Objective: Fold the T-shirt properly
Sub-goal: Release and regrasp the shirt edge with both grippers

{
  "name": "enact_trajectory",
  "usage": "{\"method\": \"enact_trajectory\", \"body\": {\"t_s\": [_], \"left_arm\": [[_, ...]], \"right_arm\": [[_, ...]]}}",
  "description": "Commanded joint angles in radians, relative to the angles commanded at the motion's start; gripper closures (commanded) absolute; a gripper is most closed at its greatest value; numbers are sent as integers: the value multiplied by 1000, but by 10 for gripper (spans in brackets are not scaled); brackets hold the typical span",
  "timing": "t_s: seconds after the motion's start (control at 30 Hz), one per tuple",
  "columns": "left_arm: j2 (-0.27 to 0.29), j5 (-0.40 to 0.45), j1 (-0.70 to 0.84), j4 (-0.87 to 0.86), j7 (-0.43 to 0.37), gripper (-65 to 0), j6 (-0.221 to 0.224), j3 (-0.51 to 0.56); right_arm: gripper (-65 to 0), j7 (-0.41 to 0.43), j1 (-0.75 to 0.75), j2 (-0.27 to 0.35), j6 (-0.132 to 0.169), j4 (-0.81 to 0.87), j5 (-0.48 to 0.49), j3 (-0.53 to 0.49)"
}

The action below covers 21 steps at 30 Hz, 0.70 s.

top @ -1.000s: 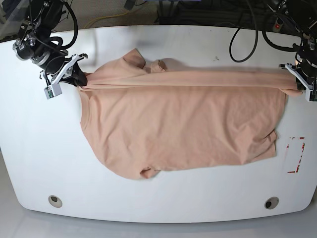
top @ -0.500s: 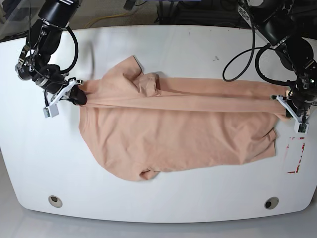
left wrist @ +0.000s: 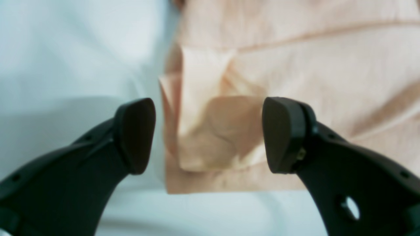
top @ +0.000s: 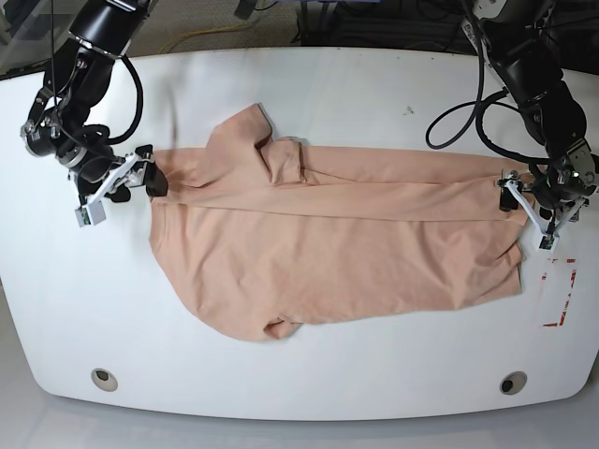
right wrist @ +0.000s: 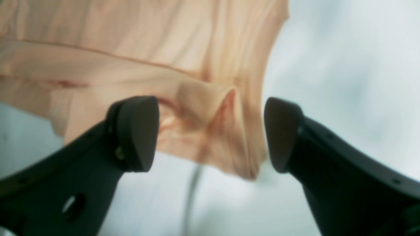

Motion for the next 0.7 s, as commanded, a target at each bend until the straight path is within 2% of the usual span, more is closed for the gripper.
{"method": "enact_trajectory", "body": {"t_s": [0.17, 0.33, 0.57, 0.7], "left_arm": [[-21, -2, 26, 25, -14, -478, 0, 0], [-18, -2, 46, 21, -80, -478, 0, 6], [3, 6, 87, 21, -184, -476, 0, 63], [18, 8, 114, 20, -233, -476, 0, 97]], "right_arm": [[-485, -9, -91, -83, 2, 60, 0, -6], [-485, -14, -120, -149, 2, 49, -2, -8], [-482, -5, -137, -164, -2, -38, -3, -95], [-474, 41, -137, -164, -3, -92, -3, -129]]}}
